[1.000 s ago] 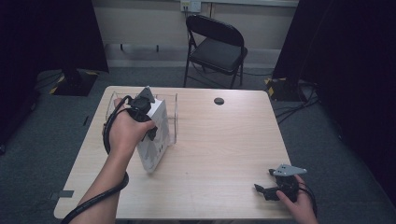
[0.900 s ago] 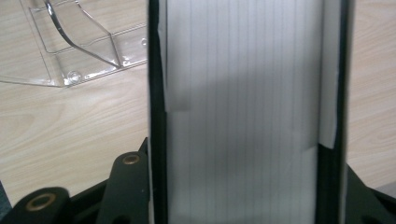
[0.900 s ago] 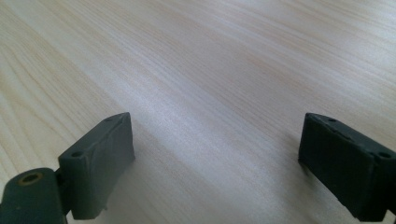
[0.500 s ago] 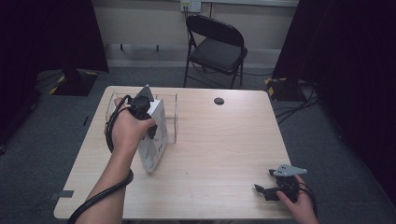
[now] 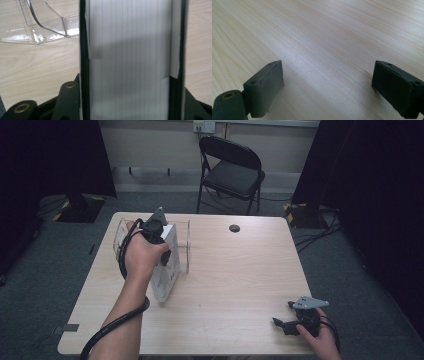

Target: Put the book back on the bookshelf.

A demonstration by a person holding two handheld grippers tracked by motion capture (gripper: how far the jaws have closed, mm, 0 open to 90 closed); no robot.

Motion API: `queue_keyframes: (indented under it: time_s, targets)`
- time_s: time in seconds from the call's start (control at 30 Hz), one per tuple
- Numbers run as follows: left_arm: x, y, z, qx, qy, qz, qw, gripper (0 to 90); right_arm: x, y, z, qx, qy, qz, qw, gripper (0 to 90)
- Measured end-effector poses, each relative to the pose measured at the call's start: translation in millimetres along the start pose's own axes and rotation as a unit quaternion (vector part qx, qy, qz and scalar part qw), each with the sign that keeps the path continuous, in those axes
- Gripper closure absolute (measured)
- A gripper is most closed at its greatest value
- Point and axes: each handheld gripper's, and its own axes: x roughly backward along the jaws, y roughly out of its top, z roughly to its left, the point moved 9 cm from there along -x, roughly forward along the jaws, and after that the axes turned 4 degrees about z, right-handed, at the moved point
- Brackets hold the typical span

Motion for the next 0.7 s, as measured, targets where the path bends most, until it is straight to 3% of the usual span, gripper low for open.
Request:
queue_keyframes:
  time_s: [0.4, 0.7]
  targets:
    - [1.4, 6.3, -1.6, 0.008, -0.008, 0.009, 0.9999, 52.7, 0.1, -0.1, -0.1, 0.001, 0.001, 0.0, 1.0, 9.6]
    - [2.5, 10.8, -0.3, 0.017, -0.002, 0.006, 0.9998, 52.7, 0.1, -0.2, -0.1, 0.001, 0.001, 0.0, 1.0, 9.6]
